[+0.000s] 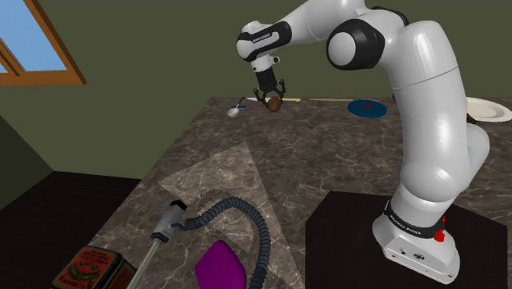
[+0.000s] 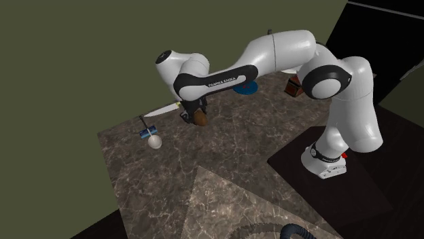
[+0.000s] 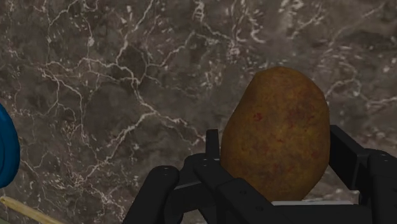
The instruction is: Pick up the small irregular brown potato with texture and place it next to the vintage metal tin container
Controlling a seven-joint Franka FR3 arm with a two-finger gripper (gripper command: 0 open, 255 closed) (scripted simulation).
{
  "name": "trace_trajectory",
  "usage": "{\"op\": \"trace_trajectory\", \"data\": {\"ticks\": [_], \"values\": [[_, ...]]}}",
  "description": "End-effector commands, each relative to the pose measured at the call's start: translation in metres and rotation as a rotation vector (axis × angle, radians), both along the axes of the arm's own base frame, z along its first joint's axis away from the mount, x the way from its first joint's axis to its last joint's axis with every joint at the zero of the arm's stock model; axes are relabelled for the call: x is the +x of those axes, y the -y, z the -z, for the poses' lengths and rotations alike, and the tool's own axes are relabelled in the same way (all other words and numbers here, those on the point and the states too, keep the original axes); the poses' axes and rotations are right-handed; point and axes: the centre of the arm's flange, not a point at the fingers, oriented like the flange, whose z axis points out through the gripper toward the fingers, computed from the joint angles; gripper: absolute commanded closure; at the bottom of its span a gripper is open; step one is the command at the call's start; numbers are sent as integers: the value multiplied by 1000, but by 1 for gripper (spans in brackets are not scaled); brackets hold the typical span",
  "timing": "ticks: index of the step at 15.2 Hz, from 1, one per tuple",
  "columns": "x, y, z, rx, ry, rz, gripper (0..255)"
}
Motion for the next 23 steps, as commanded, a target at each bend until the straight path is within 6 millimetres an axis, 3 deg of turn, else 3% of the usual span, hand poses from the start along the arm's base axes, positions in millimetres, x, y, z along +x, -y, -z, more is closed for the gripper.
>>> {"op": "trace_trajectory", "data": {"ticks": [1, 18, 23], "values": [[1, 1, -12, 0, 0, 0, 255], [1, 1, -98, 0, 0, 0, 255], [-55, 36, -98, 0, 0, 0, 255]]}}
